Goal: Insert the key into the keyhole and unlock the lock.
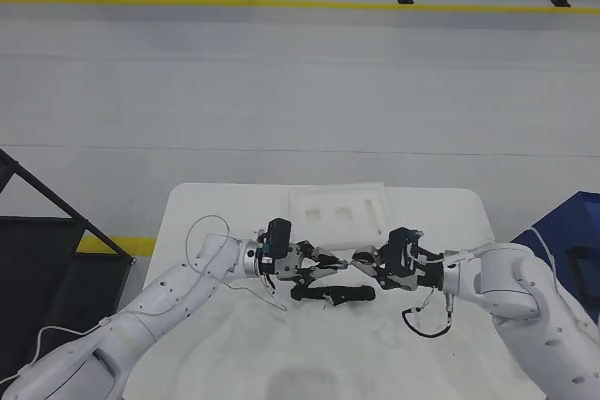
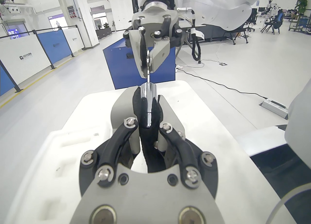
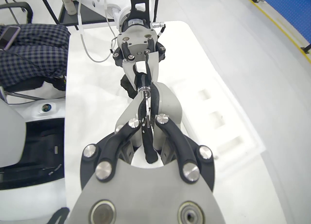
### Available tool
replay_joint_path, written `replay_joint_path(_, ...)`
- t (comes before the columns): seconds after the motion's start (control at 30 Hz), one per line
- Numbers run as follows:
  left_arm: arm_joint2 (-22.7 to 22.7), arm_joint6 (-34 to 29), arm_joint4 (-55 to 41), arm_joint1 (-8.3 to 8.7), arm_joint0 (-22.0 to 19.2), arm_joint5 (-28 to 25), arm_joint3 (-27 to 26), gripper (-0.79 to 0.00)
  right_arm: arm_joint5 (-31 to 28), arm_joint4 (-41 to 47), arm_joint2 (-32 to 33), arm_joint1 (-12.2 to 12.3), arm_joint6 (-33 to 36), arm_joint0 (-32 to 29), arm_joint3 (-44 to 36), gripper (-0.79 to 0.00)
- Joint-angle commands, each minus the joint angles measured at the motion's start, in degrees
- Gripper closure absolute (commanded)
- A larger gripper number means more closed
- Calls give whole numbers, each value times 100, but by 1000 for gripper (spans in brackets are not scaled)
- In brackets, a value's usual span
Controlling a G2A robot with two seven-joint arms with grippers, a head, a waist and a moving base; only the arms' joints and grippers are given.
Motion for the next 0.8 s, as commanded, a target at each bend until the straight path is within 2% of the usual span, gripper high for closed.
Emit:
replay_joint_path(0.0, 30, 0, 6, -5, -15, 0, 18, 0, 47, 486, -50, 9, 255, 81, 100, 0)
replay_joint_path(0.03, 44, -2, 13, -7, -24, -2, 36, 0, 59, 637, -68, 16, 389, 138, 129, -188)
replay_joint_path(0.1, 54, 5, 15, -8, -41, 4, 102, 0, 60, 819, -94, 29, 580, 211, 155, -785)
replay_joint_path(0.33, 105, -352, 276, -28, -95, -118, 475, 0, 21, 1125, 119, 108, 778, 202, 216, -785)
replay_joint_path(0.6, 359, -1220, 147, -239, -78, -207, 779, 0, -65, 1243, 587, 202, 529, -31, 202, -785)
replay_joint_path(0.63, 404, -1307, 143, -272, -78, -228, 800, -102, -77, 1251, 631, 212, 510, -58, 193, -785)
replay_joint_path(0.67, 461, -1376, 127, -307, -71, -294, 810, -271, -83, 1260, 672, 221, 488, -82, 195, -785)
replay_joint_path(0.7, 521, -1467, 108, -344, -71, -388, 850, -597, -91, 1266, 702, 228, 473, -102, 199, -785)
replay_joint_path(0.73, 587, -1590, 82, -385, -81, -486, 901, -785, -101, 1274, 721, 235, 463, -119, 204, -785)
replay_joint_path(0.77, 665, -1677, 14, -431, -83, -486, 935, -785, -106, 1279, 736, 241, 453, -129, 208, -785)
